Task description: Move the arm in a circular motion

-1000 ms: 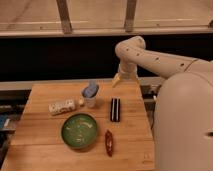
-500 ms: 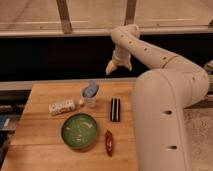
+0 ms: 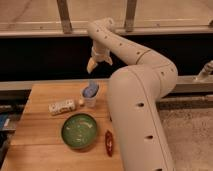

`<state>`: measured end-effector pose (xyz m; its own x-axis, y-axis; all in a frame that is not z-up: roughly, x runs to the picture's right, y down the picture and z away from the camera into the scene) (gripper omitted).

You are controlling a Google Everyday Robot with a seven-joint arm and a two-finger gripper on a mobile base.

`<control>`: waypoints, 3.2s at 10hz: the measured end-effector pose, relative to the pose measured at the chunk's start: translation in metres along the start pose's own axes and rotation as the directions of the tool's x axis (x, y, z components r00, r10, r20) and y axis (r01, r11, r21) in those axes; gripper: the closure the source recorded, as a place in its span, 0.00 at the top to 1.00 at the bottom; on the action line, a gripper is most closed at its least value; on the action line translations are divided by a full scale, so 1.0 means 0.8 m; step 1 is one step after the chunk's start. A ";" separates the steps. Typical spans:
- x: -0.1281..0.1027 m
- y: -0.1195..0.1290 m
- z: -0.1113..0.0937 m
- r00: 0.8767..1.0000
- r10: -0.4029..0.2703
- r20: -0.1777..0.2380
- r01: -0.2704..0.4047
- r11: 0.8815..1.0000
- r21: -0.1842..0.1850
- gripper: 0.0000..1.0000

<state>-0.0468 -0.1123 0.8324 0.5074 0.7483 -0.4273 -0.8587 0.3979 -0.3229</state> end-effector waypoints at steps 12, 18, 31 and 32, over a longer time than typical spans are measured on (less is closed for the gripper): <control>0.249 -0.085 -0.036 0.955 0.282 -0.092 -0.276 0.958 0.073 0.80; 0.197 -0.214 -0.013 0.901 0.412 -0.135 -0.384 0.903 0.192 0.80; 0.170 0.016 -0.008 0.987 0.088 -0.138 -0.079 0.994 0.070 0.80; 0.196 0.000 -0.009 0.981 0.132 -0.143 -0.121 0.989 0.086 0.80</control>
<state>0.0331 0.0016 0.7590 0.3943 0.7107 -0.5826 -0.9167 0.3486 -0.1952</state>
